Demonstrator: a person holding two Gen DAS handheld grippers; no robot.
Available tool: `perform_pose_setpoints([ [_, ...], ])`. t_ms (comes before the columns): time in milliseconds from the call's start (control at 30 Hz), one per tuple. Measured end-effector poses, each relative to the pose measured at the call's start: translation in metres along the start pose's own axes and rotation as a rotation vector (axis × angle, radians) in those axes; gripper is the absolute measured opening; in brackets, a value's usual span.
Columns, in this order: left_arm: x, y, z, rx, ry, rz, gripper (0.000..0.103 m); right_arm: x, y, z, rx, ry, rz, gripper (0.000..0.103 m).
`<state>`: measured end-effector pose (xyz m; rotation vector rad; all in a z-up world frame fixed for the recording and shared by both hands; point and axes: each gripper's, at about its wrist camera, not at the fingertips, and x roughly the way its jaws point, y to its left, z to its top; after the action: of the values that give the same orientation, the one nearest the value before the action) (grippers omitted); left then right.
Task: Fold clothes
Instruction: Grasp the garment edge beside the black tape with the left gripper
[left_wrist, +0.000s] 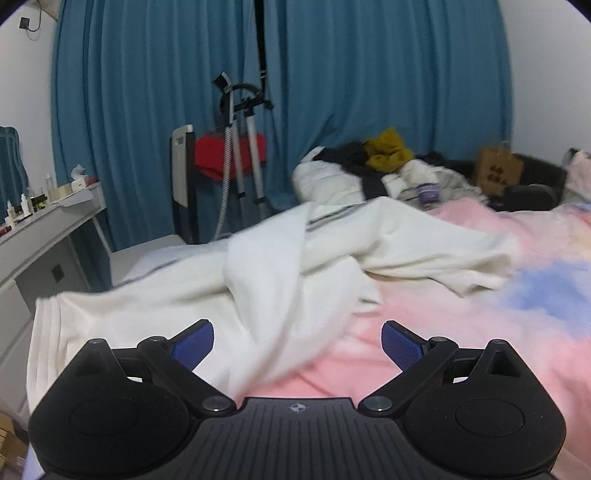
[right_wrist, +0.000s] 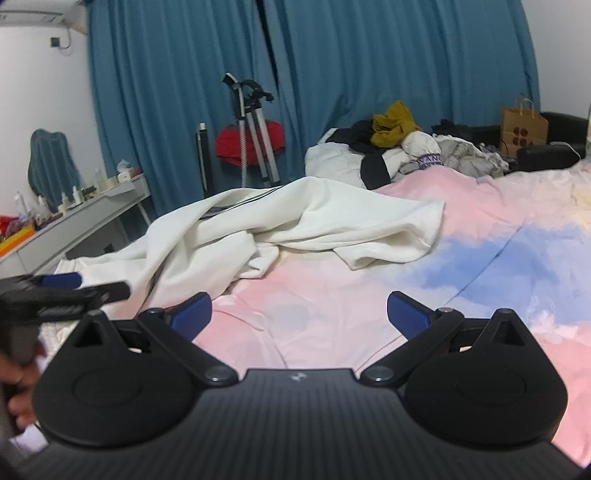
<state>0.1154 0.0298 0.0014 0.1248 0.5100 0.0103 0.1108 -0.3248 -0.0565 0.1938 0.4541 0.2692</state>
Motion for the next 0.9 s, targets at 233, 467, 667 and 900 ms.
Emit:
perform_pose_setpoints([
  [233, 0.109, 0.01, 0.067, -0.058, 0.045, 0.061, 0.097, 0.02, -0.016, -0.007, 0.055, 0.064, -0.017, 0.103],
  [467, 0.214, -0.011, 0.125, -0.008, 0.112, 0.167, 0.087, 0.058, -0.044, -0.014, 0.135, 0.133, -0.057, 0.103],
  [667, 0.285, -0.035, 0.143, 0.074, 0.18, 0.206, 0.06, 0.084, -0.059, -0.02, 0.182, 0.177, -0.057, 0.103],
  [900, 0.269, -0.064, 0.147, 0.163, 0.144, 0.144, 0.007, 0.102, -0.068, -0.023, 0.202, 0.206, -0.051, 0.103],
])
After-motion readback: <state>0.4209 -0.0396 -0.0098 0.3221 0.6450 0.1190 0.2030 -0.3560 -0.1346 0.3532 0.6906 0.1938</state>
